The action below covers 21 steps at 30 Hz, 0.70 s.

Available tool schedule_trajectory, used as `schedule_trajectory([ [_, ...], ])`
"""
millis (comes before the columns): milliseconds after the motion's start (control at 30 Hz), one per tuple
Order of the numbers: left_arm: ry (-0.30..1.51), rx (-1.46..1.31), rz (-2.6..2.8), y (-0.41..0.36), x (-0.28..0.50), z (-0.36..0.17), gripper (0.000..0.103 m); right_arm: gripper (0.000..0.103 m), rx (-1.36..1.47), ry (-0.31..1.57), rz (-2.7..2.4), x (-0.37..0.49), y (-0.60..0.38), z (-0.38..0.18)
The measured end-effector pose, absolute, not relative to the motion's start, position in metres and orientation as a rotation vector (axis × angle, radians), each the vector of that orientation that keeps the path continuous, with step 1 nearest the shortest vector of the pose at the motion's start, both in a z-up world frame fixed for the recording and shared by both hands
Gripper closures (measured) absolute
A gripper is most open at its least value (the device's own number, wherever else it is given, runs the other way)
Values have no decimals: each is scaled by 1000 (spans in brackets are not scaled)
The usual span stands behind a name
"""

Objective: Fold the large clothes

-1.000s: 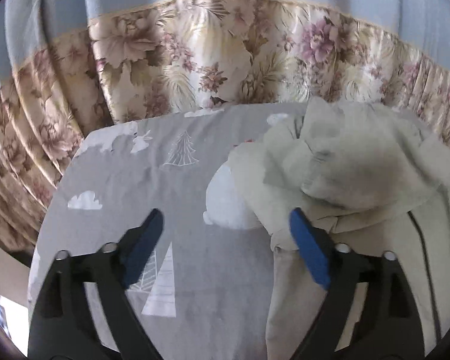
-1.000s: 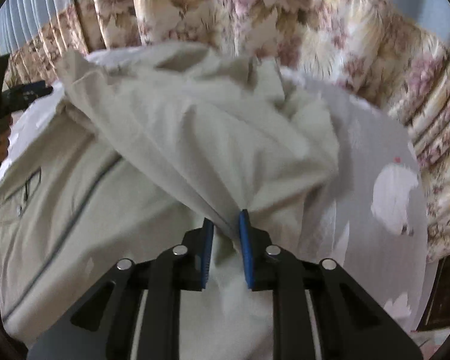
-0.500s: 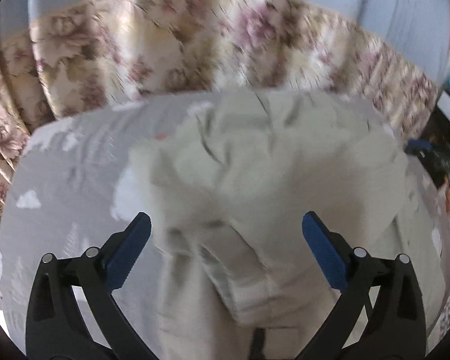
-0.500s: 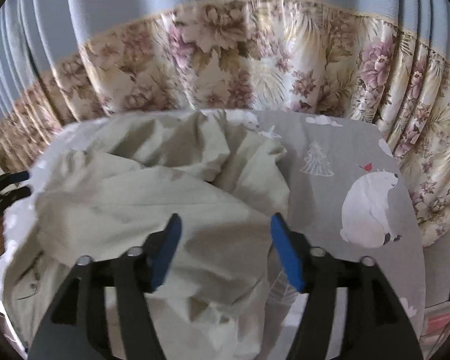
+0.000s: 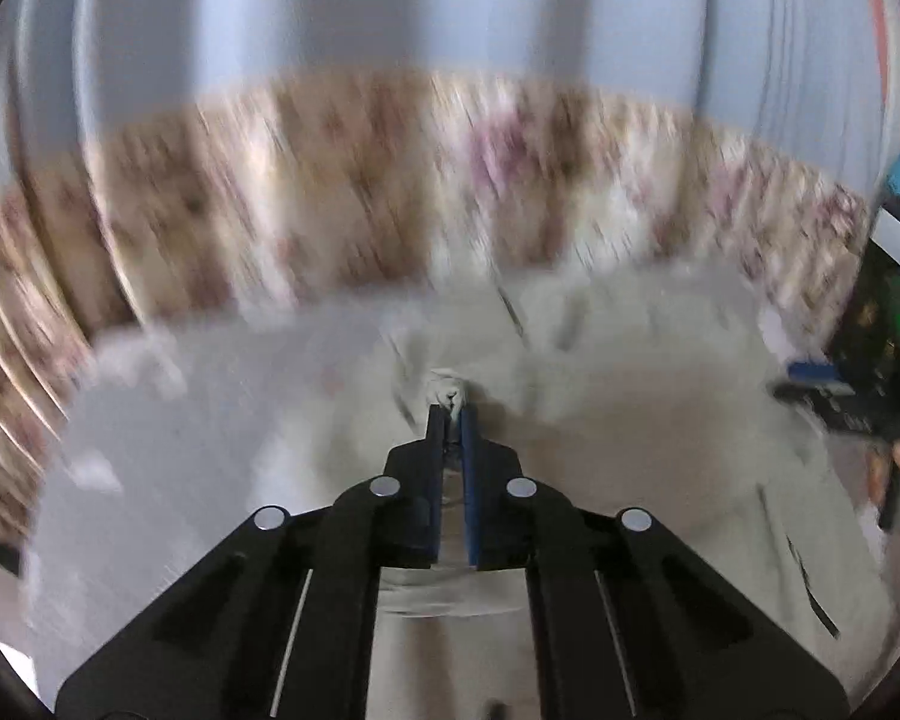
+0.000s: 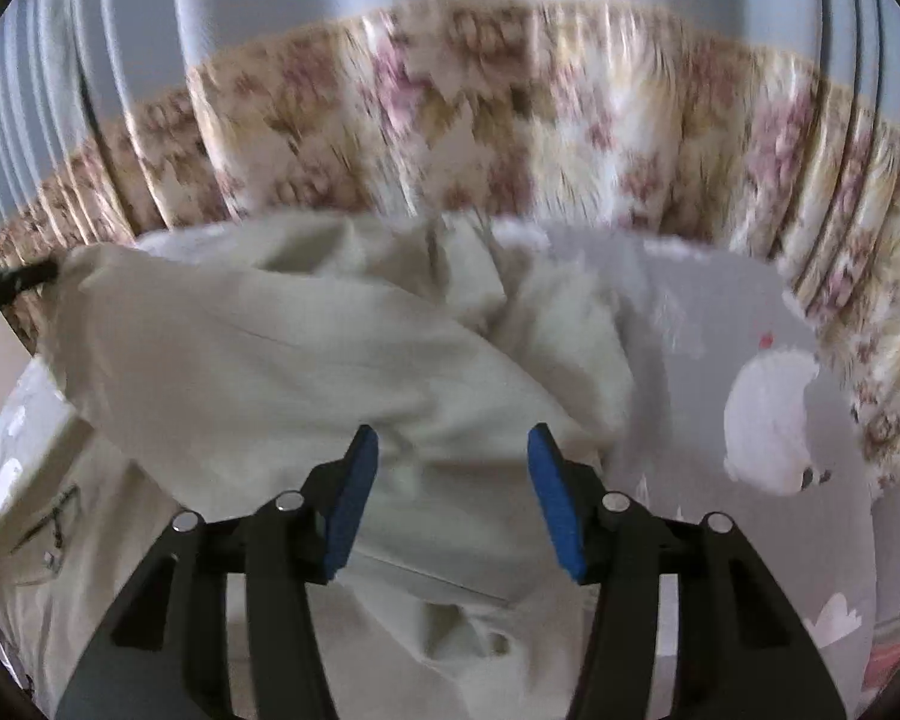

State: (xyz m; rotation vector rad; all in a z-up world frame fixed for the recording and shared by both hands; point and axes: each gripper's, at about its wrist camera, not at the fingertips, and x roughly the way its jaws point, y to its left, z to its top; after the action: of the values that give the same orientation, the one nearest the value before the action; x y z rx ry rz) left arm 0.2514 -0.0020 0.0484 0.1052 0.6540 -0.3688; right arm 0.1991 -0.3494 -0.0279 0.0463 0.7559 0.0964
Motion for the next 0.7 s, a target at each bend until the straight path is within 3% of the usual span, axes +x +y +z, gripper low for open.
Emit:
schedule_trajectory([
  [33,647,92,-375,5,259,55,99,43,53,740,99,199,-347,-23],
  [67,660,89,-370,12,269,55,99,30,62,732,102,201,-344,-19],
  [100,674,93,-348,16,277,52,98,28,66,724,103,204,-342,-16],
  [167,721,113,-275,26,295,33,103,28,48,729,95,209,-337,-15],
  [300,879,106,-186,50,321,-21,103,28,52,764,77,221,-336,-23],
  [467,922,90,-164,64,319,-42,101,28,24,906,32,248,-345,-57],
  [500,909,91,-163,64,318,-38,85,28,13,938,34,252,-345,-63],
  [533,895,100,-159,61,319,-31,52,28,-2,951,36,253,-344,-65],
  [600,828,124,-151,52,316,-12,11,28,-20,927,65,251,-341,-49],
  [700,785,148,-215,26,319,12,7,28,47,820,104,252,-346,-6],
])
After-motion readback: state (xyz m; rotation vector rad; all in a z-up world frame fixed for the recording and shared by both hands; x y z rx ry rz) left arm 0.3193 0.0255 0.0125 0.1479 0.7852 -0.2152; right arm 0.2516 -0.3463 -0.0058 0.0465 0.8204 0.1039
